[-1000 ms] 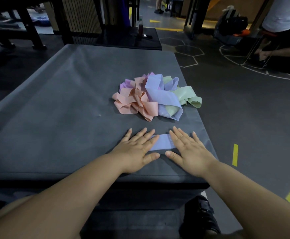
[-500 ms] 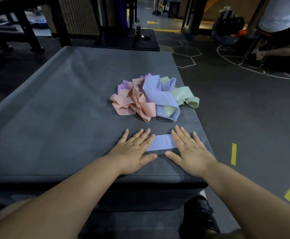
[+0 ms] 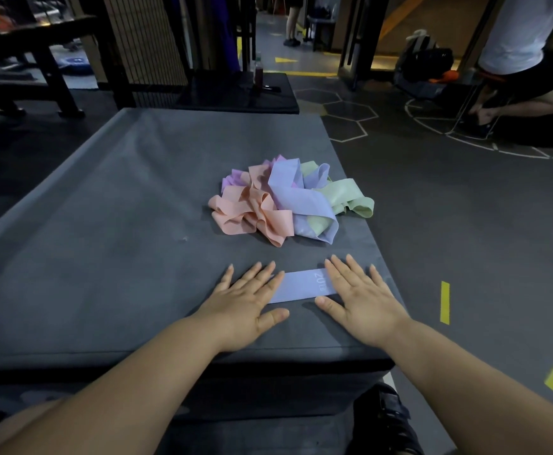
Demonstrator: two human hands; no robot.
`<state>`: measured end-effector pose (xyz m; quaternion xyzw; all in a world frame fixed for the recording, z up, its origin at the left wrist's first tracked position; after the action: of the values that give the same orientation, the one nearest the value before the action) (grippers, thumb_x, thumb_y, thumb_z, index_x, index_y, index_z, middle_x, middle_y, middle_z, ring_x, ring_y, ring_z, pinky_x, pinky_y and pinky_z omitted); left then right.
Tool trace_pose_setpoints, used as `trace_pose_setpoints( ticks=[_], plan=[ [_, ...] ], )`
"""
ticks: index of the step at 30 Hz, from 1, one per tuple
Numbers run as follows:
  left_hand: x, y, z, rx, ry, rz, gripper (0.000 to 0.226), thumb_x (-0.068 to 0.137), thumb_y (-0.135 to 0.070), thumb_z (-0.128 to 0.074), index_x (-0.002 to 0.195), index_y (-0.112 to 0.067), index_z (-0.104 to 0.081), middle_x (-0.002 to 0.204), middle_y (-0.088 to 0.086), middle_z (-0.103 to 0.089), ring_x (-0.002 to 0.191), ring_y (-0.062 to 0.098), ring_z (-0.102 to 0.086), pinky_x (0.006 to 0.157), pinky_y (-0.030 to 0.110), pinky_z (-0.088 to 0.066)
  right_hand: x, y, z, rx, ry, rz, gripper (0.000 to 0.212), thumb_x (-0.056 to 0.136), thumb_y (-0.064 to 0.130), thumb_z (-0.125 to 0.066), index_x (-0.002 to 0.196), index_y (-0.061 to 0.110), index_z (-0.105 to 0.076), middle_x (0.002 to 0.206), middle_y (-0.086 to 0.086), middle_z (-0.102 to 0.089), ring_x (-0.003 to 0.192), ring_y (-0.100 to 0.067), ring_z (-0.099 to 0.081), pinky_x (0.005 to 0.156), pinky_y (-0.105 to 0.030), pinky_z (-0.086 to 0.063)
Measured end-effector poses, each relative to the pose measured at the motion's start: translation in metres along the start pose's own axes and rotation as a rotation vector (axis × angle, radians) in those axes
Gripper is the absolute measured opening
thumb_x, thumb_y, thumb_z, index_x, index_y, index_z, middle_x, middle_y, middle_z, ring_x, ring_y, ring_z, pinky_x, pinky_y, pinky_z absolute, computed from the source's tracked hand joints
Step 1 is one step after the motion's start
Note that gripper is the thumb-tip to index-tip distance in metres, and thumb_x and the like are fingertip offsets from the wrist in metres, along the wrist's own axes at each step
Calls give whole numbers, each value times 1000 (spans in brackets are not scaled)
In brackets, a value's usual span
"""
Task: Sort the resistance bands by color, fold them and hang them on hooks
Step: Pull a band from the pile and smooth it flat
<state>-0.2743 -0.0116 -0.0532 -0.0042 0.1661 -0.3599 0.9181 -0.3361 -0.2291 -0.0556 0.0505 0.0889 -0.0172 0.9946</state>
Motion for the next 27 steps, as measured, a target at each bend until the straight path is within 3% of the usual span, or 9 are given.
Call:
trace_pose_setpoints(
  ticks=[6, 10, 13, 16, 19, 22, 24, 25, 27],
  plan=[
    [2, 1, 0, -75, -45, 5, 59, 101, -54, -15, 154, -35, 5, 160, -18, 12, 146, 4, 17, 119, 44, 13, -1, 2, 1, 53, 27, -41, 93, 78, 74, 5, 156, 24, 7, 162, 13, 10, 148, -6, 16, 122, -42, 9],
    [12, 7, 6, -274, -263, 40, 67, 89, -58, -13, 145, -35, -41, 152, -17, -36, 144, 8, -24, 118, 35, -18, 8, 0, 7, 176, -140, -114, 49, 105, 37, -25, 152, 26, -30, 161, 10, -22, 149, -9, -11, 121, -33, -7],
    [18, 7, 11, -290, -368, 38, 41, 98, -40, -41, 134, -28, -58, 139, -13, -55, 127, 16, -43, 107, 27, -34, 16, 0, 12, 215, -227, -218, 41, 100, 29, -44, 140, 30, -52, 149, 2, -42, 139, -20, -32, 113, -34, -25],
    [19, 5, 19, -310, -357, 55, 30, 98, -20, -50, 123, -23, -67, 128, -9, -63, 120, 20, -48, 99, 24, -39, 22, 1, 19, 311, -167, -343, 41, 91, 23, -51, 132, 25, -56, 128, -5, -56, 120, -28, -48, 94, -34, -42],
    [21, 6, 26, -373, -332, 111, 29, 93, -16, -55, 117, -27, -68, 117, -8, -64, 112, 18, -54, 94, 31, -46, 29, 2, 32, 348, -86, -435, 3, 87, 15, -53, 89, 13, -53, 84, -4, -57, 85, -29, -53, 57, -27, -37],
    [22, 10, 24, -483, -293, 185, 31, 87, -16, -61, 115, -31, -63, 109, -12, -62, 97, 13, -58, 90, 31, -49, 34, 3, 41, 346, -37, -429, 24, 85, 10, -53, 62, 10, -43, 61, -7, -44, 71, -32, -43, 45, -28, -31],
    [19, 12, 22, -561, -241, 201, 33, 84, -18, -65, 114, -32, -61, 95, -15, -62, 86, 11, -60, 86, 32, -52, 36, 5, 46, 391, -84, -396, 8, 82, 11, -57, 80, 6, -62, 78, -14, -62, 82, -40, -56, 59, -34, -49],
    [16, 12, 22, -584, -211, 202, 34, 83, -19, -67, 113, -33, -60, 90, -16, -61, 82, 10, -60, 84, 32, -53, 37, 7, 46, 432, -120, -386, 14, 83, 13, -59, 94, 10, -67, 88, -10, -65, 88, -33, -61, 68, -34, -50],
    [10, 11, 20, -592, -165, 193, 36, 80, -23, -70, 111, -34, -59, 86, -16, -62, 75, 7, -59, 79, 30, -54, 42, 12, 46, 496, -164, -314, 24, 86, 14, -59, 108, 19, -65, 91, 4, -60, 86, -19, -58, 67, -27, -44]
  ],
)
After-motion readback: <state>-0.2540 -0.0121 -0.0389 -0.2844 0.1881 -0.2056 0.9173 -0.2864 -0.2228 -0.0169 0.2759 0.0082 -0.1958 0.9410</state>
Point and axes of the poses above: each hand's wrist, its own x-axis towards the middle knuckle, its own z-axis out of the back of the hand, y = z × x, the point moved 2 cm from there along x, towards the middle knuckle
